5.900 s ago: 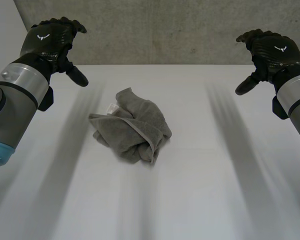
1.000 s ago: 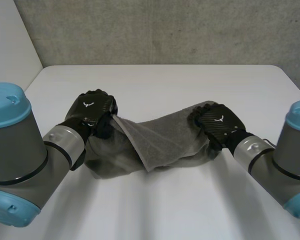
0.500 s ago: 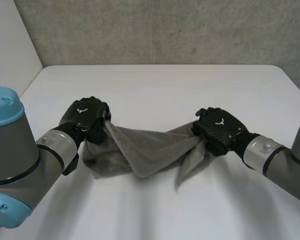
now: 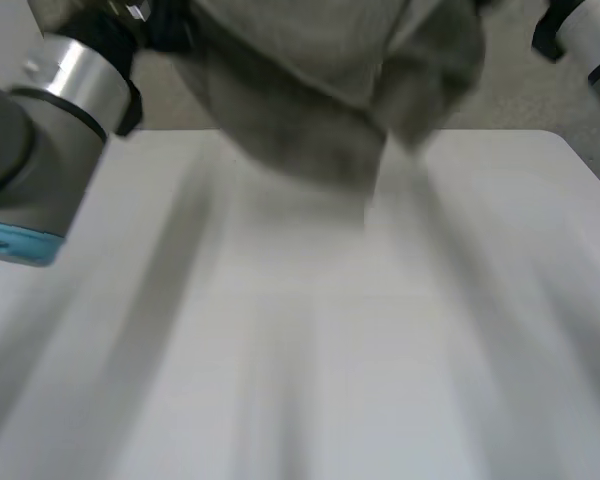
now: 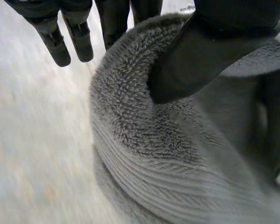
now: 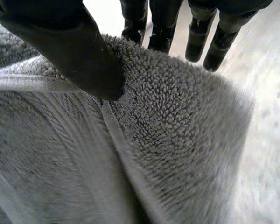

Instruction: Fold the towel.

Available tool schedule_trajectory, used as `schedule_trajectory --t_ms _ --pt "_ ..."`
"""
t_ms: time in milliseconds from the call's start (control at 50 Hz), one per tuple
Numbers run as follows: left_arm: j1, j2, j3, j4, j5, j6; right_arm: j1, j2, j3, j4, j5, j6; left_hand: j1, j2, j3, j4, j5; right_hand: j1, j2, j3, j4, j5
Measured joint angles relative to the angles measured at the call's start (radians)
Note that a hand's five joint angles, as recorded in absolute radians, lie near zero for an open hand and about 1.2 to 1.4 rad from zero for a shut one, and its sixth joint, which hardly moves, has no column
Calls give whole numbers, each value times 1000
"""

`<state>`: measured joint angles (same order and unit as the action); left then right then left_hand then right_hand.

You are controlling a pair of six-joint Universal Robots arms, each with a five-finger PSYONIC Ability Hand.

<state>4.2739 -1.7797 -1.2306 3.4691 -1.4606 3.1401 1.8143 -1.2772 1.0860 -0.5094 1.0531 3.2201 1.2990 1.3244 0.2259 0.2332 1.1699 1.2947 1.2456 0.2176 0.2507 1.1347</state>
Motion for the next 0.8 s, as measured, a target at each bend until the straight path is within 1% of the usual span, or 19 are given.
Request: schedule_trajectory --t_ms 20,60,80,120,240,340,380,400,420,440,460,480,500,520,540,580,620,720,800 --pt "1 31 -33 37 2 1 -5 -22 38 -49 -13 51 0 0 0 0 0 0 0 0 0 0" --pt "3 73 -92 93 5 3 -10 -40 92 -91 -40 95 0 0 0 0 0 0 0 0 0 0" --pt "4 85 -117 113 6 4 -12 -44 111 -100 -51 105 0 0 0 0 0 0 0 0 0 0" --pt "8 114 -205 169 10 8 -20 -51 186 -115 -105 121 0 0 0 0 0 0 7 0 0 0" --pt "21 99 -381 212 14 15 -58 -17 339 -75 -215 46 0 0 0 0 0 1 10 0 0 0" --pt "23 33 -476 204 14 17 -85 20 421 -30 -243 -23 0 0 0 0 0 3 10 0 0 1" --pt "19 -7 -514 190 14 18 -91 40 455 -4 -246 -48 0 0 0 0 0 -61 -14 0 0 -66" --pt "17 -24 -530 182 14 18 -93 49 471 13 -246 -61 0 0 0 0 0 -140 -65 0 0 -136" --pt "14 -40 -545 172 14 19 -94 59 487 34 -246 -77 0 0 0 0 0 -257 -193 0 0 -252" --pt "12 -49 -553 166 15 20 -95 65 496 48 -246 -88 0 0 0 0 0 -305 -242 0 0 -312" --pt "10 -60 -565 156 16 21 -95 72 510 75 -245 -110 -9 -9 0 0 -2 -425 -355 0 0 -421" --pt "8 -68 -575 144 18 24 -95 77 521 101 -243 -134 -156 -142 0 0 -146 -528 -454 0 0 -531" --pt "8 -73 -581 135 20 27 -96 80 528 118 -242 -150 -221 -229 0 0 -232 -582 -507 0 0 -602" --pt "6 -79 -589 119 25 33 -97 84 539 150 -240 -182 -453 -468 0 0 -447 -694 -616 0 0 -735" --pt "6 -80 -592 111 28 36 -98 85 542 166 -239 -198 -560 -575 0 0 -555 -744 -664 0 0 -783" --pt "6 -82 -598 75 42 52 -105 85 550 229 -235 -262 -917 -945 0 0 -948 -913 -836 0 0 -1002" --pt "8 -79 -598 48 54 67 -111 79 550 277 -232 -308 -1028 -1065 0 0 -1104 -1015 -955 0 0 -1073" --pt "14 -51 -590 3 74 99 -122 40 538 372 -228 -366 -1048 -1081 0 0 -1118 -1044 -992 0 0 -1073" --pt "16 -22 -585 -7 77 109 -125 8 530 399 -209 -361 -1048 -1081 0 0 -1118 -1044 -992 0 0 -1073"
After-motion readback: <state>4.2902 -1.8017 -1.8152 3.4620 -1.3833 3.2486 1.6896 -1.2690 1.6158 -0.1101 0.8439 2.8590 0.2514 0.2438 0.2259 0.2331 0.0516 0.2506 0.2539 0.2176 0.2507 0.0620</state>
